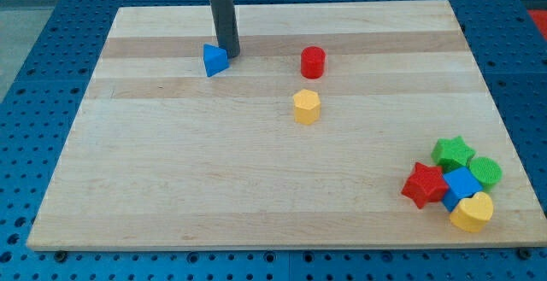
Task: Slide blue triangle to center left
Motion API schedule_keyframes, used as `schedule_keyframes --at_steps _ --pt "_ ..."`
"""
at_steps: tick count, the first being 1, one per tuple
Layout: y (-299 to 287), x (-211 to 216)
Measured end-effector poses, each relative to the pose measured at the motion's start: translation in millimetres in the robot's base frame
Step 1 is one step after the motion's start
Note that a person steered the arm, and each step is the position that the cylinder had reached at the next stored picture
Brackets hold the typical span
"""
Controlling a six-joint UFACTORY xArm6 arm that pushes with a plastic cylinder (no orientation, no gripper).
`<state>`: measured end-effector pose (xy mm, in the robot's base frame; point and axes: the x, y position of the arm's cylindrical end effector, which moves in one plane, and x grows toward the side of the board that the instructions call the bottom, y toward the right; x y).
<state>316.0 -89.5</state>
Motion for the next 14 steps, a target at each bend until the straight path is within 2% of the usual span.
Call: schedule_keyframes --at_steps 3,5,6,7,8,10,13,14 --pt "-60.1 33.8" --pt "-115.5 76.0" --pt "-113.4 82.6" --pt "-73.3 75.8" --pt "-64.2 127.5" --pt "-64.4 143.4" --pt "-103.2 103.0" --pt "-109.4 103.0"
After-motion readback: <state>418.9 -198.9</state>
